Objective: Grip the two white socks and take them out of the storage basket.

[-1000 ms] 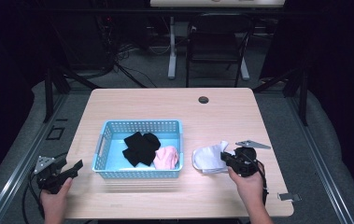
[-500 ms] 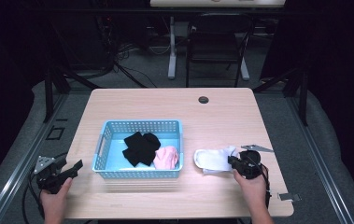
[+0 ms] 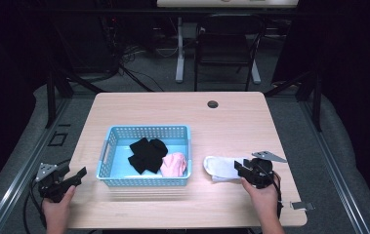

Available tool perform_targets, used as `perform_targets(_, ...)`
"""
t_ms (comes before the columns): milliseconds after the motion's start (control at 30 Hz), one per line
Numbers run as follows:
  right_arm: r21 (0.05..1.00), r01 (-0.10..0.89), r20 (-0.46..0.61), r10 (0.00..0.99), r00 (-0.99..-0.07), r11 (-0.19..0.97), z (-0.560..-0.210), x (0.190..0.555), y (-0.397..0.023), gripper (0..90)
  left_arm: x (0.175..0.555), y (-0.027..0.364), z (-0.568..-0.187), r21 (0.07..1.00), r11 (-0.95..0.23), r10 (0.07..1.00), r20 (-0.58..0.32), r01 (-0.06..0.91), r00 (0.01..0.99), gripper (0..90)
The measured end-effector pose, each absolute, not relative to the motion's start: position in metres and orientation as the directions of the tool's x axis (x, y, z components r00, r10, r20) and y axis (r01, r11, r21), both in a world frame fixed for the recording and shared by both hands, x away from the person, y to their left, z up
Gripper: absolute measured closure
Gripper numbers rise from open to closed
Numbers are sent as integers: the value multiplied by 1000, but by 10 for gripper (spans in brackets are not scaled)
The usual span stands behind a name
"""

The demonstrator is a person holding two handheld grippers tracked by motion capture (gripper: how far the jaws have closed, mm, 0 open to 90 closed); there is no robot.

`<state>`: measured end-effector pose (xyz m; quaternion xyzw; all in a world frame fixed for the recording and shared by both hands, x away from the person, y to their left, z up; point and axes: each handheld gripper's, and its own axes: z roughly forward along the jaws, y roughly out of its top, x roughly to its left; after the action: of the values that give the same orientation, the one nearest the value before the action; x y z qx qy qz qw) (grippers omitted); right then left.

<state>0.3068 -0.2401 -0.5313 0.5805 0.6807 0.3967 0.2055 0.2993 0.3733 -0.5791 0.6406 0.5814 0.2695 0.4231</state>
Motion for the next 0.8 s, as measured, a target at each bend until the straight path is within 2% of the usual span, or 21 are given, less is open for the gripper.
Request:
perform_targets(367,823,563,155,920,-360,81,-526,294,-217,574,300,372,-580,856,30,973,-143,516,181,278)
perform_targets(800,817,554,131,884,-450,161,-537,290,-190,582,301,368,-580,853,11,973,-131,522,193,278)
